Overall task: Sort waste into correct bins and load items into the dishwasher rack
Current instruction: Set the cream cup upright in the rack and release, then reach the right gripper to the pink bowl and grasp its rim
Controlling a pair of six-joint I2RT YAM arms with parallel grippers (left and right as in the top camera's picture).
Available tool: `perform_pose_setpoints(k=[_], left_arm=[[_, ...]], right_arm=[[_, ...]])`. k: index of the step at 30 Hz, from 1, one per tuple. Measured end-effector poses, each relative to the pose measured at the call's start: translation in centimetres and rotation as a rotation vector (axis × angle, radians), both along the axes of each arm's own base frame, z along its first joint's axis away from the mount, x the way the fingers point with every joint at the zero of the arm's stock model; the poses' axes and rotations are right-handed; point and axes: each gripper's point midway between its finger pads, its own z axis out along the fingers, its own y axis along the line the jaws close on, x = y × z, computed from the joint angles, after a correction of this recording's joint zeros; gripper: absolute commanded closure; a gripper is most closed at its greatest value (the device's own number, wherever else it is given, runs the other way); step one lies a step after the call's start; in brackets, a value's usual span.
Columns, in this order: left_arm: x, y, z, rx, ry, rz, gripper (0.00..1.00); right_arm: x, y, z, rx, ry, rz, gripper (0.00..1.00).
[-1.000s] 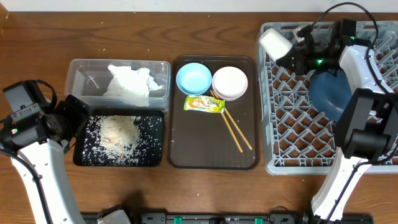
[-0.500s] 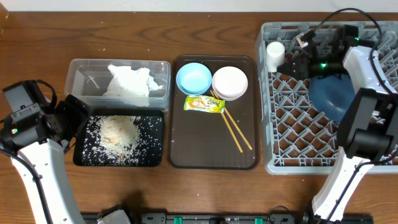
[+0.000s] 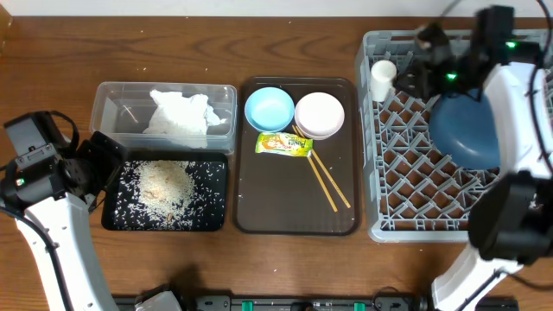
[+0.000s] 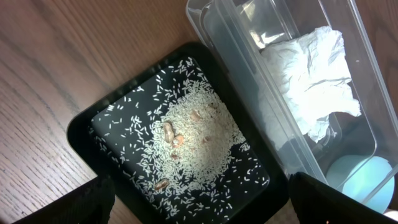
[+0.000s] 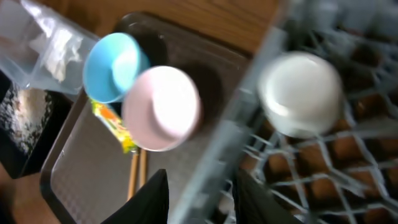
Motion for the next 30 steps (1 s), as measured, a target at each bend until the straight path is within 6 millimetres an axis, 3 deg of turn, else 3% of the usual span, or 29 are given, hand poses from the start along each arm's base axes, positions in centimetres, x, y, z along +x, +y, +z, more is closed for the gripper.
perform_pose_setpoints(k=[4, 8, 13, 19, 22, 30], left_arm=[[0.0, 0.0, 0.0, 0.000, 0.000, 0.000, 0.08], [0.0, 0.0, 0.0, 0.000, 0.000, 0.000, 0.08], [0.0, 0.0, 0.0, 0.000, 0.000, 0.000, 0.08], [0.0, 0.0, 0.0, 0.000, 0.000, 0.000, 0.08], [0.0, 0.0, 0.0, 0.000, 0.000, 0.000, 0.08], [0.0, 0.0, 0.0, 0.000, 0.000, 0.000, 0.08]], right_arm=[[-1.7, 5.5, 1.0, -0.085, -0.019, 0.072, 0.66], [-3.8, 11.1, -0.1, -0.178, -0.015, 0.164, 0.66], [-6.3, 16.1, -2.2, -0.336, -0.032, 0.245, 0.62], [-6.7, 18.0, -6.7, -0.549, -0.038, 0.274, 0.62], [-5.8, 18.0, -9.2, -0.613, -0.033, 0.262, 0.57], [-4.6, 17.4, -13.7, -0.694, 0.003, 0.249, 0.62]])
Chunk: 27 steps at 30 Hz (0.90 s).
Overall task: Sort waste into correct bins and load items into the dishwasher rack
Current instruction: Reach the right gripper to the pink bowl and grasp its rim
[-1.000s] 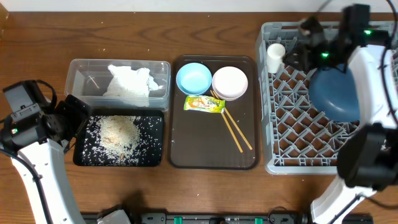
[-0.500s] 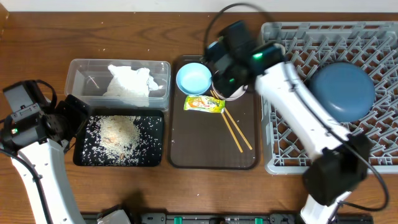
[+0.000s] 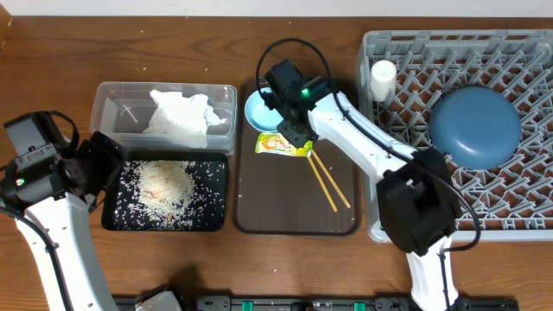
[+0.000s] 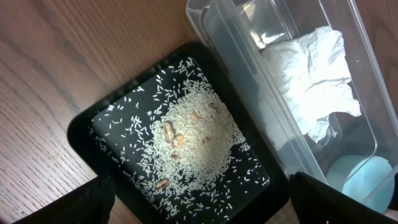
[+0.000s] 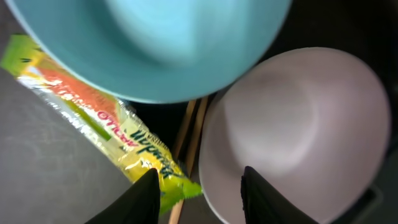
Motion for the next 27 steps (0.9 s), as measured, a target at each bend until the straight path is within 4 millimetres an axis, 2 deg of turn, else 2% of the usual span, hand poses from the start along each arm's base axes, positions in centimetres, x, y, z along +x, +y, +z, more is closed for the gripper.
perform_pose_setpoints(k=[6, 12, 19, 21, 27], left_arm=[[0.0, 0.0, 0.0, 0.000, 0.000, 0.000, 0.08], [0.0, 0.0, 0.0, 0.000, 0.000, 0.000, 0.08], [0.0, 0.0, 0.0, 0.000, 0.000, 0.000, 0.08], [0.0, 0.0, 0.0, 0.000, 0.000, 0.000, 0.08], [0.0, 0.0, 0.0, 0.000, 0.000, 0.000, 0.08]], right_arm=[[0.0, -0.2, -1.1, -0.021, 0.014, -0.003, 0.66], [0.1, -0.6, -2.4, -0.038, 0.031, -0.016, 0.82], [0.5, -1.5, -2.5, -0.044, 0.037, -0.033, 0.91], [0.5, -1.5, -2.5, -0.044, 0.037, -0.034, 0.99], [0.2, -1.1, -2.5, -0.020, 0.056, -0.031, 0.99]])
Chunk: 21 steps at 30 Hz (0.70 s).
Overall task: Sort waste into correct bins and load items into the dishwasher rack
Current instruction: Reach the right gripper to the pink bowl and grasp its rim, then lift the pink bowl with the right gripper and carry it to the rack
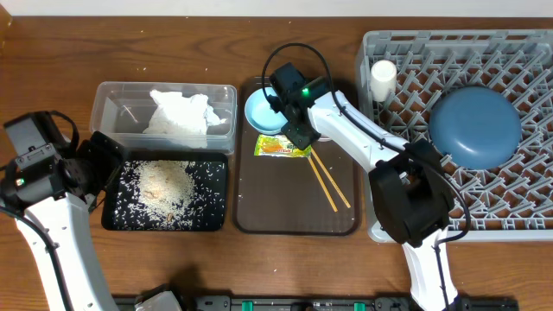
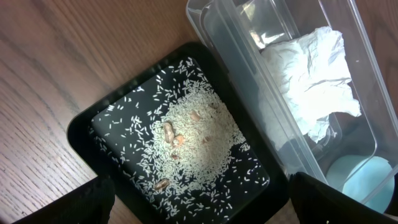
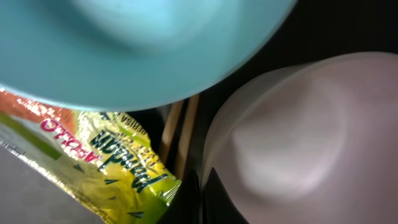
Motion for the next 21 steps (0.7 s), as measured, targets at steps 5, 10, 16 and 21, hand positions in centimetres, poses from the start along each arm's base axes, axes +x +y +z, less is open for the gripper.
perform_pose_setpoints(k=[5, 10, 16, 21], left_arm=[[0.0, 0.0, 0.0, 0.000, 0.000, 0.000, 0.08], [0.0, 0.0, 0.0, 0.000, 0.000, 0.000, 0.08], [0.0, 0.0, 0.0, 0.000, 0.000, 0.000, 0.08], [0.0, 0.0, 0.0, 0.000, 0.000, 0.000, 0.08]], right_arm=[[-0.6, 1.0, 1.6, 0.076, 0.014, 0.009, 0.99], [-1.3, 0.7, 8.7, 0.184, -0.056, -0.024, 0.99], [-2.2, -4.1, 20.3, 0.404, -0.170, -0.124, 0.99], [-3.4, -9.2, 23.4, 0.579, -0.100, -0.222, 0.99]])
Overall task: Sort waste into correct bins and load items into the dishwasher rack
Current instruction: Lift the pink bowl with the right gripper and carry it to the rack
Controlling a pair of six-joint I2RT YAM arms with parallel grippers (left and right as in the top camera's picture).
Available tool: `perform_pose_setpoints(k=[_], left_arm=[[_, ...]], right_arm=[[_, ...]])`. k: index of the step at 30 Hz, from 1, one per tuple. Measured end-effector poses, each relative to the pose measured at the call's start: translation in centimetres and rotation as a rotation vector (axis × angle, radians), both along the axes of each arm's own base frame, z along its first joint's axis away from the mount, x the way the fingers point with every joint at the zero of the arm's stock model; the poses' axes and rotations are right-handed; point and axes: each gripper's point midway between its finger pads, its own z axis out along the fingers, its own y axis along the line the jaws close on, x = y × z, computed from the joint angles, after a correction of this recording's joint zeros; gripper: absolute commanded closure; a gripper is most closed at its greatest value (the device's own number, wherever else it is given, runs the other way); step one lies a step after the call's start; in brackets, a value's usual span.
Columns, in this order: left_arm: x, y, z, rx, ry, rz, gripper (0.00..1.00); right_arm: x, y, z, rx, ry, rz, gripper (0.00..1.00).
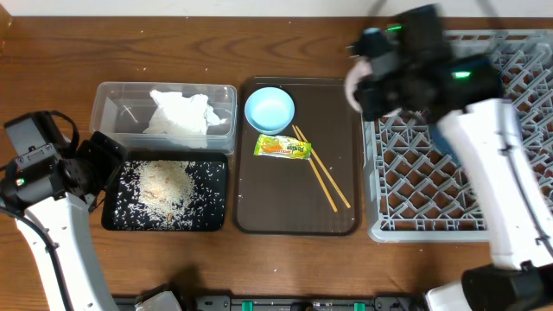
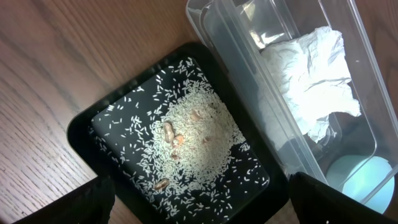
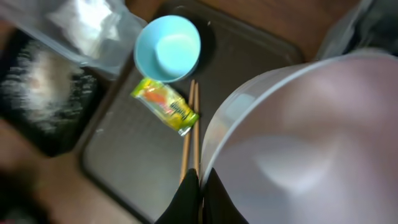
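Note:
My right gripper point(image 3: 200, 184) is shut on the rim of the pale pink bowl point(image 3: 298, 143). In the overhead view it holds that bowl point(image 1: 353, 83), blurred, in the air at the left edge of the grey dishwasher rack point(image 1: 415, 220). On the brown tray point(image 1: 259, 207) lie a light blue bowl point(image 1: 270, 109), a yellow-green snack wrapper point(image 1: 283, 148) and a pair of chopsticks point(image 1: 321, 177). My left gripper point(image 2: 199, 199) stands open above the black bin of rice point(image 2: 180, 155).
A clear bin point(image 1: 117, 108) holding crumpled white tissue point(image 1: 181, 112) stands behind the black rice bin point(image 1: 164, 192). My right arm hides most of the rack's back, where a sliver of a dark blue bowl point(image 1: 438, 138) shows.
The pink bowl has left the tray. My right gripper, then pinched on its rim down on the tray, now holds it raised at the rack's left edge. The left arm has not moved.
My right gripper was over the rack by a white cup while the pink bowl sat on the tray. Then it stood open over the pink bowl's rim on the tray, then shut on that rim. Now it holds the bowl by the rack.

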Motion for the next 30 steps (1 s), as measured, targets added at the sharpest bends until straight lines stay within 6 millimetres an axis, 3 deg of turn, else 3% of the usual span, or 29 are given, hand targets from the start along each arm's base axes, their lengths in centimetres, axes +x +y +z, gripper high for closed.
perform_pose_setpoints(k=[8, 19, 30], left_arm=[[0.0, 0.0, 0.0, 0.000, 0.000, 0.000, 0.08], [0.0, 0.0, 0.0, 0.000, 0.000, 0.000, 0.08], [0.0, 0.0, 0.0, 0.000, 0.000, 0.000, 0.08]], right_arm=[[0.0, -4.7, 0.3, 0.347, 0.068, 0.022, 0.99], [0.3, -6.3, -3.4, 0.774, -0.080, 0.149, 0.99], [-0.4, -7.7, -4.1, 0.900, -0.199, 0.202, 0.99]])
